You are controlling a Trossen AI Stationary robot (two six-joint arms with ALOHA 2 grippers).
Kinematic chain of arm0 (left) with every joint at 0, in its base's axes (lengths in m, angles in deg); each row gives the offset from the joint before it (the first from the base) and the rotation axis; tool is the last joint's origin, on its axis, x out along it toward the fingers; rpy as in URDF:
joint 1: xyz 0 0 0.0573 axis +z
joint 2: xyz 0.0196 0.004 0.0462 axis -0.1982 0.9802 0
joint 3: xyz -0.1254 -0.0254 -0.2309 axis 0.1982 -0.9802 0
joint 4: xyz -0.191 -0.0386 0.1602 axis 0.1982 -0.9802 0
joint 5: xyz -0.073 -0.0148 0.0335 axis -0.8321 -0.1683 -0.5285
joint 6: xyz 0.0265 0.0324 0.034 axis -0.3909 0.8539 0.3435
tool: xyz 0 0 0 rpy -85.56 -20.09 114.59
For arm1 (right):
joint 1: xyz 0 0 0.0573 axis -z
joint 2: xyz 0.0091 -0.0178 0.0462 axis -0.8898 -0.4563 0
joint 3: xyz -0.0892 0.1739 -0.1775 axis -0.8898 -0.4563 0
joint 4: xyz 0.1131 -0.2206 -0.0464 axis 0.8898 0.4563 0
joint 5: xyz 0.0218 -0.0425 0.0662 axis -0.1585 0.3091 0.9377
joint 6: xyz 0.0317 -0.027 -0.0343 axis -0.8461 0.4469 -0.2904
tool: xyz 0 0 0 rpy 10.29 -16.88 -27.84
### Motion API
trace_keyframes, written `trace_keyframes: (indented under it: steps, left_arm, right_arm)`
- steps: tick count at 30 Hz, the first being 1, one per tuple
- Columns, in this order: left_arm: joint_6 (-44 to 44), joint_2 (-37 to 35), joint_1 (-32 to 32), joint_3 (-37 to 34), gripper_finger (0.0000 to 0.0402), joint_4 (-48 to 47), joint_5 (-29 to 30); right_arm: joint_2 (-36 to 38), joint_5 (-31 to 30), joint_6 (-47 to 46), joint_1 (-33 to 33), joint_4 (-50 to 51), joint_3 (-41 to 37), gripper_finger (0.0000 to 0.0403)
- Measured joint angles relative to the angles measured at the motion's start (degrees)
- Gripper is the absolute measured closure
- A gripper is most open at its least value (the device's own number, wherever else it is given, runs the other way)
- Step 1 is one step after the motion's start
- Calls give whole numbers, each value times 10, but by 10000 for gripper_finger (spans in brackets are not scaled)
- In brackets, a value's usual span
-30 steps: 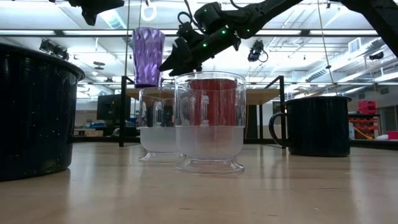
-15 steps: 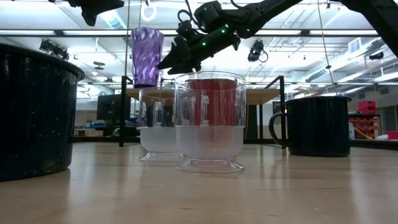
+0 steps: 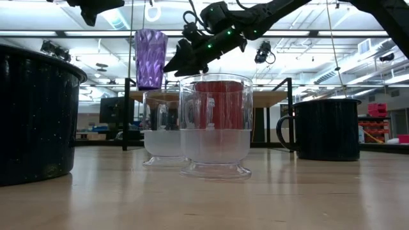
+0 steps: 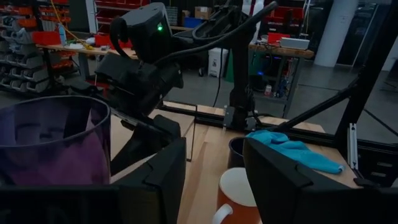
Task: Stack small to large cups/mugs on shelf
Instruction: Put the purple cup on the shelf, then put the orange mug on the shelf
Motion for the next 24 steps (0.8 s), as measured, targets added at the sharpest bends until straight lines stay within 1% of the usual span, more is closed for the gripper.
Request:
trace_keyframes:
  steps: [6,8,11,16,21,24]
  left_arm:
    - [-1,-13,0,0,235,-15,0]
    - [-2,-14,0,0,235,-21,0]
    - [-10,-14,0,0,235,-50,-11]
    - [-12,-13,0,0,237,-90,-31]
    - [-24,-13,0,-8,237,-104,-74]
    - [-31,-13,0,-15,237,-115,-78]
  right_arm:
    - [0,2,1,-5,6,0,3]
    - [0,2,3,-4,22,0,3]
    - [8,0,8,-3,82,0,3]
    - [47,11,14,-17,161,1,3]
    - [78,33,21,-50,230,0,11]
    - [94,52,21,-78,261,1,21]
